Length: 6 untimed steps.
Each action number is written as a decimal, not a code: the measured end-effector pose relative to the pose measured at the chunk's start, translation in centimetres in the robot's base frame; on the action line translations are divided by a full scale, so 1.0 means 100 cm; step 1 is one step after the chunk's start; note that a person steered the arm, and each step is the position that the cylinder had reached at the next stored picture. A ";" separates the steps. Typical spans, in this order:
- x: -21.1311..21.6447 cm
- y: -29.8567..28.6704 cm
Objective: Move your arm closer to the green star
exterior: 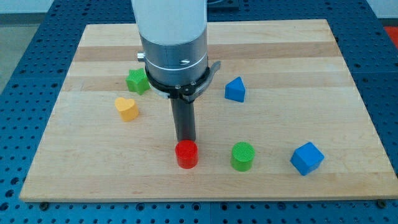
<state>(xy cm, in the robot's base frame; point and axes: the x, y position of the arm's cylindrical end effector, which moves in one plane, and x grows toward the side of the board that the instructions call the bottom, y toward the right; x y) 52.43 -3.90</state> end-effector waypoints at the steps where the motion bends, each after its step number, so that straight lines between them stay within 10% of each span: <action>1: -0.046 -0.002; 3: -0.126 -0.076; 6: -0.102 -0.124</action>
